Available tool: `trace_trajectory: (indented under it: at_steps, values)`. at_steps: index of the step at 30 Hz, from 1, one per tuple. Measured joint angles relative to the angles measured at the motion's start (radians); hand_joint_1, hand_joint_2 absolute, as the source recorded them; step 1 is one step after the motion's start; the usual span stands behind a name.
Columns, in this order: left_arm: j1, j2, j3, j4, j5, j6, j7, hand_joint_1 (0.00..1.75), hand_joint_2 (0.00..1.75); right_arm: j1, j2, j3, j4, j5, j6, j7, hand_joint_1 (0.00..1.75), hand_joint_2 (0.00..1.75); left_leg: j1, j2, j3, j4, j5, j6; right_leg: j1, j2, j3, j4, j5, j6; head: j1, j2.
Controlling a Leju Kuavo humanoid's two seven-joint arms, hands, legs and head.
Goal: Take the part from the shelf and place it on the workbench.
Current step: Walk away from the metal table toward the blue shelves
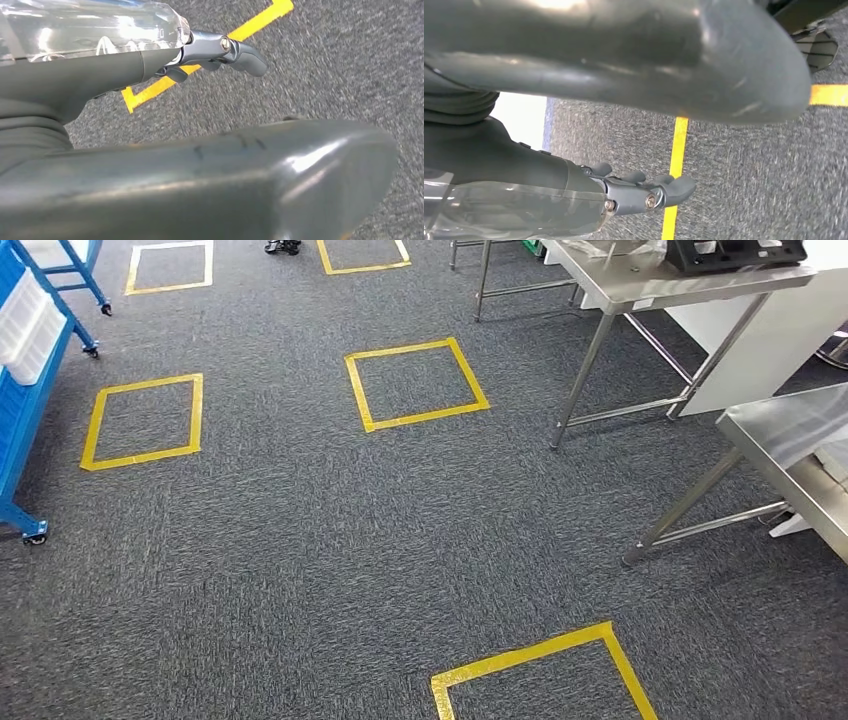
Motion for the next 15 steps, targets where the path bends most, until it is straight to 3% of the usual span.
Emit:
trace_trajectory:
  at_steps: [1,2,3,4,6,8,10,12,14,15]
  values:
    - [-0.002,0.001,-0.009,0.000,-0.004,-0.002,-0.001,0.00,0.00,0.002,0.000,-0.002,0.000,-0.005,0.000,-0.004,0.00,0.00,-0.002,-0.012,-0.002,0.001,0.001,0.001,0.000,0.005,-0.024,0.049,-0.015,0.000,0.000,0.000]
    - [-0.002,0.003,-0.018,0.000,-0.005,-0.004,-0.001,0.00,0.00,0.004,0.001,-0.006,0.001,-0.013,-0.001,-0.012,0.00,0.00,-0.003,-0.024,-0.003,0.002,0.001,0.001,0.000,0.008,-0.032,0.064,-0.008,-0.002,0.000,0.000]
    - [-0.003,0.005,-0.025,0.000,-0.002,-0.006,-0.002,0.00,0.00,0.004,0.001,-0.013,0.001,-0.023,-0.004,-0.022,0.00,0.00,-0.005,-0.038,-0.003,0.004,0.002,0.001,0.001,0.013,-0.022,0.039,0.019,-0.006,0.000,0.000]
    - [-0.005,0.006,-0.029,0.000,0.003,-0.009,-0.002,0.00,0.00,0.005,0.001,-0.021,0.001,-0.034,-0.009,-0.033,0.00,0.00,-0.005,-0.051,-0.002,0.006,0.002,0.001,0.001,0.022,0.005,-0.020,0.060,-0.011,0.000,0.000]
    - [-0.012,0.006,-0.033,0.000,0.009,-0.019,-0.001,0.00,0.00,0.004,0.001,-0.041,0.001,-0.054,-0.022,-0.053,0.00,0.00,-0.006,-0.076,-0.005,0.010,0.002,-0.003,0.002,0.065,0.063,-0.149,0.117,-0.022,0.000,0.000]
    - [-0.019,0.006,-0.041,0.000,0.006,-0.028,0.003,0.00,0.00,0.003,0.001,-0.059,0.001,-0.066,-0.032,-0.060,0.00,0.00,-0.003,-0.097,-0.012,0.012,0.005,-0.014,0.005,0.091,0.084,-0.201,0.126,-0.028,0.000,0.000]
    - [-0.020,0.007,-0.046,0.000,0.007,-0.031,0.011,0.00,0.00,-0.002,0.001,-0.073,0.001,-0.066,-0.038,-0.050,0.00,0.00,0.000,-0.116,-0.019,0.011,0.009,-0.027,0.005,0.073,0.087,-0.210,0.129,-0.035,0.000,0.000]
    - [-0.018,0.006,-0.048,0.000,0.015,-0.031,0.018,0.00,0.00,-0.003,0.001,-0.080,0.001,-0.054,-0.041,-0.034,0.00,0.00,-0.002,-0.086,-0.032,0.038,-0.009,-0.036,0.002,0.048,0.094,-0.225,0.135,-0.046,0.000,0.000]
    - [-0.020,0.003,-0.048,0.000,0.026,-0.031,0.030,0.00,0.00,0.003,-0.001,-0.082,0.001,-0.043,-0.043,-0.024,0.00,0.00,-0.002,-0.026,-0.081,0.142,-0.068,-0.041,0.004,0.018,0.097,-0.232,0.138,-0.053,0.000,0.000]
    - [-0.021,0.001,-0.048,0.000,0.032,-0.029,0.041,0.00,0.00,0.006,-0.002,-0.082,0.001,-0.039,-0.045,-0.022,0.00,0.00,0.000,-0.009,-0.114,0.212,-0.101,-0.044,0.007,0.004,0.097,-0.232,0.137,-0.055,0.000,0.000]
